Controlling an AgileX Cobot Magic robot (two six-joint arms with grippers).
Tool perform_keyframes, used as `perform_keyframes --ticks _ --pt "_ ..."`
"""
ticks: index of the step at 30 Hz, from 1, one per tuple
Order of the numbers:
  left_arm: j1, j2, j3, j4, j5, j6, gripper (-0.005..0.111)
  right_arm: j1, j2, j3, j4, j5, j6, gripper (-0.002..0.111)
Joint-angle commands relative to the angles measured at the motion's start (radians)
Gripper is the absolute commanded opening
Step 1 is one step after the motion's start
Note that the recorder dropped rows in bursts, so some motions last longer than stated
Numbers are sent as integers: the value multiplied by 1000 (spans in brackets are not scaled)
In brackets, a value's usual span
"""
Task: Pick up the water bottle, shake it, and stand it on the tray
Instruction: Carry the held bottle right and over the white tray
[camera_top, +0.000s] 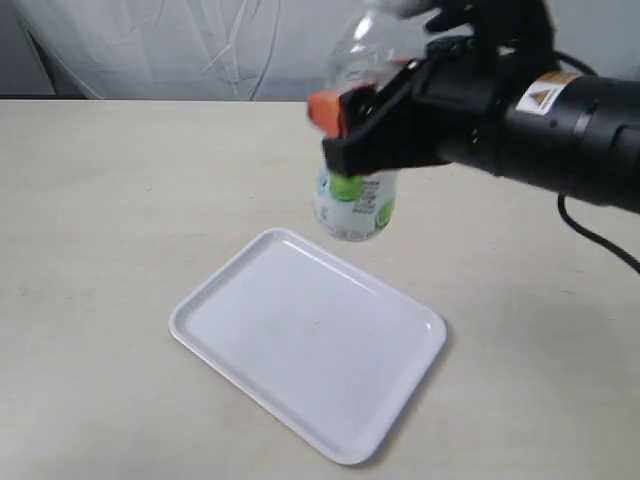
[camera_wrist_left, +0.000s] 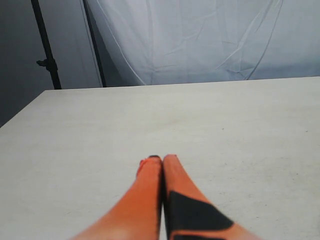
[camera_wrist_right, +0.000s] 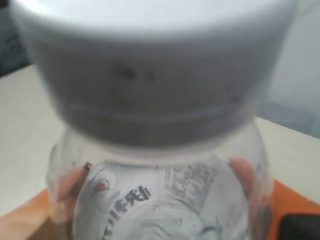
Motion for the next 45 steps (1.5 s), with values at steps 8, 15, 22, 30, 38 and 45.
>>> perform_keyframes --ticks 8,15,22,30,38,45 --pt "0 -5 2 2 -5 -4 0 235 -10 -6 -112 199 -125 -1" --pt "0 -5 2 2 -5 -4 0 10 -10 -6 -48 -5 -34 -1" --pt "0 -5 2 2 -5 -4 0 77 -6 -6 148 48 -9 -1" --pt "0 -5 2 2 -5 -4 0 210 11 -6 -83 119 -107 -1" --pt "0 -5 2 2 -5 -4 0 55 25 -6 243 -12 -100 -1" --pt "0 -5 2 2 -5 -4 0 235 78 -6 47 34 -134 -1"
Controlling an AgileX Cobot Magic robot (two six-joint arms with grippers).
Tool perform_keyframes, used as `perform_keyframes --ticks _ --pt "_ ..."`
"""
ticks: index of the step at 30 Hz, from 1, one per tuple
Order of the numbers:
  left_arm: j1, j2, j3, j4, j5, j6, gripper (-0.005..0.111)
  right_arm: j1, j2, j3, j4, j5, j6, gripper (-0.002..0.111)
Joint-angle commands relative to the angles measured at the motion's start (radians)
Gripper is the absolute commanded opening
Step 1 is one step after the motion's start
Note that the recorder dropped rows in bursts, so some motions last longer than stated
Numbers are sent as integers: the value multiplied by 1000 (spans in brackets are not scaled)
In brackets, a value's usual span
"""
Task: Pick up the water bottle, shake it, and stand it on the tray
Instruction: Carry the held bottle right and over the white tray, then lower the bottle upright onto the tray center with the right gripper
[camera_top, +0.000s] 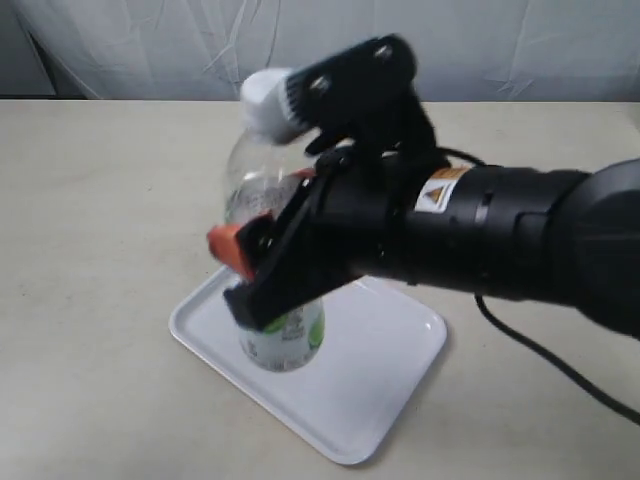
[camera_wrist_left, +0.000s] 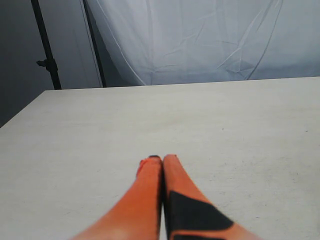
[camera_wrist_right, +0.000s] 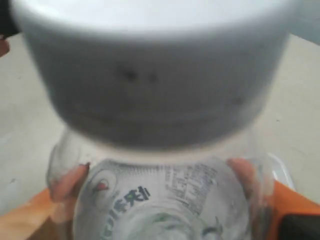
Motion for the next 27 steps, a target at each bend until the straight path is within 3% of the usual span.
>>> perform_keyframes --ticks 1,5,8,14,17,19,24,27 --pt "0 -5 2 2 -5 -4 0 -11 3 -5 -87 -114 -22 -1" --pt "0 -5 2 2 -5 -4 0 -150 3 -5 13 -336 -33 -1" --pt "0 -5 2 2 -5 -4 0 -172 3 -5 107 -406 -6 -1" --pt "0 -5 2 2 -5 -4 0 -87 3 -5 44 -224 75 -1" --pt "0 -5 2 2 -5 -4 0 -15 3 -5 7 -229 71 -1" --pt "0 -5 2 2 -5 -4 0 24 3 -5 -55 -316 71 -1" --pt "0 -5 2 2 -5 -4 0 79 3 -5 -64 -755 71 -1" --pt "0 -5 2 2 -5 -4 0 76 3 -5 -62 -820 62 -1"
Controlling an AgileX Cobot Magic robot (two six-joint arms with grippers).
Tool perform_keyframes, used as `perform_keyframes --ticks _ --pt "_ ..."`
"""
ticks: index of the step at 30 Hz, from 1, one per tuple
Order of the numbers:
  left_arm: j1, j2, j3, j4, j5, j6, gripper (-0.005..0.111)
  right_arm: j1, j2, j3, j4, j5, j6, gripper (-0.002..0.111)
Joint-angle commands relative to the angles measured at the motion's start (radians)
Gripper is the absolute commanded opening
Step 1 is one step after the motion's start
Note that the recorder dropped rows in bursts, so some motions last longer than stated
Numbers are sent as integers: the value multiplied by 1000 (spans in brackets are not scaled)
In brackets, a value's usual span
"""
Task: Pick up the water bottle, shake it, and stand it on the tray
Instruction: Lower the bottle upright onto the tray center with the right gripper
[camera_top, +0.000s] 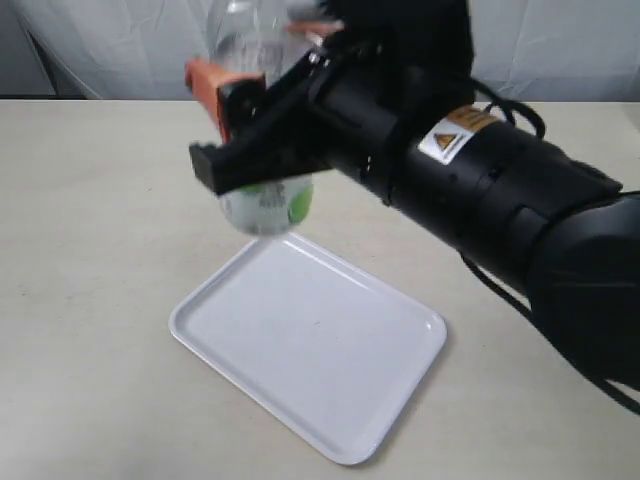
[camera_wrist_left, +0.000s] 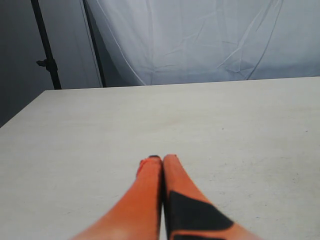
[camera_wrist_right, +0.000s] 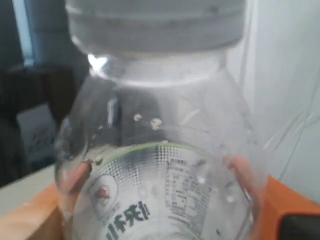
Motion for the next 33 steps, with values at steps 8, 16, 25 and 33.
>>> perform_keyframes --ticks 8,16,25,33 --pt "0 -5 2 2 -5 -4 0 3 176 30 35 -227 -55 -1" --pt "0 -5 2 2 -5 -4 0 3 394 83 35 -381 230 -1" --pt "0 -5 2 2 -5 -4 0 3 466 83 35 -334 338 -1" --pt "0 -5 2 2 -5 -4 0 3 502 83 26 -216 338 -1"
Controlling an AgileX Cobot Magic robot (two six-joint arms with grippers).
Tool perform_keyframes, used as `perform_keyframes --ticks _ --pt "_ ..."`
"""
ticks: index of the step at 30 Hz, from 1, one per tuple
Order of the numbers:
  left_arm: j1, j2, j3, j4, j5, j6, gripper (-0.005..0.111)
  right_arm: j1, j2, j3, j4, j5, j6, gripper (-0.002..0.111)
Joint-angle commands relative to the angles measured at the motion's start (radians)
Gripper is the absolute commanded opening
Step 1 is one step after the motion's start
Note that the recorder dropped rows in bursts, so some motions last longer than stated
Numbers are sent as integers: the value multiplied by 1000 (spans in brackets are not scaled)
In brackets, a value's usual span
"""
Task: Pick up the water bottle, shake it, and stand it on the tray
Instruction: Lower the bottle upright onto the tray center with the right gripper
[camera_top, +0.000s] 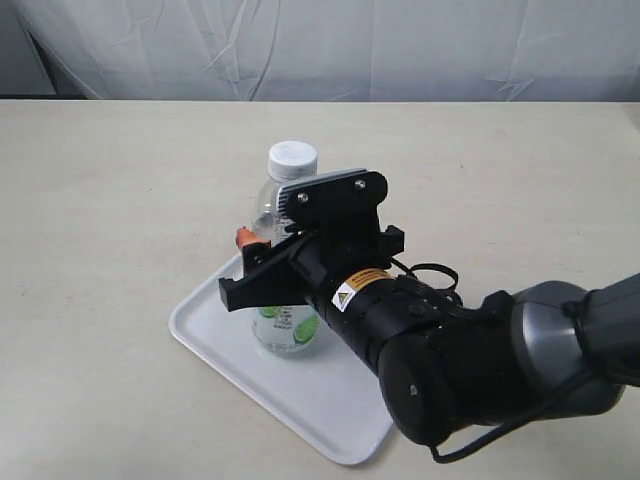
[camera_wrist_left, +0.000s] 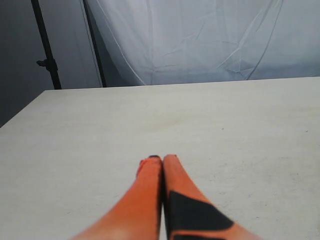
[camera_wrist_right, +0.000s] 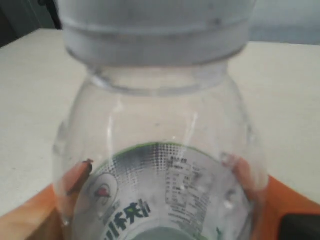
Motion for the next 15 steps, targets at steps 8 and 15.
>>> perform_keyframes --ticks 8,15 --pt "0 -5 2 2 -5 -4 0 2 6 -3 -101 9 6 -1" --pt "0 -5 2 2 -5 -4 0 2 6 -3 -101 19 6 37"
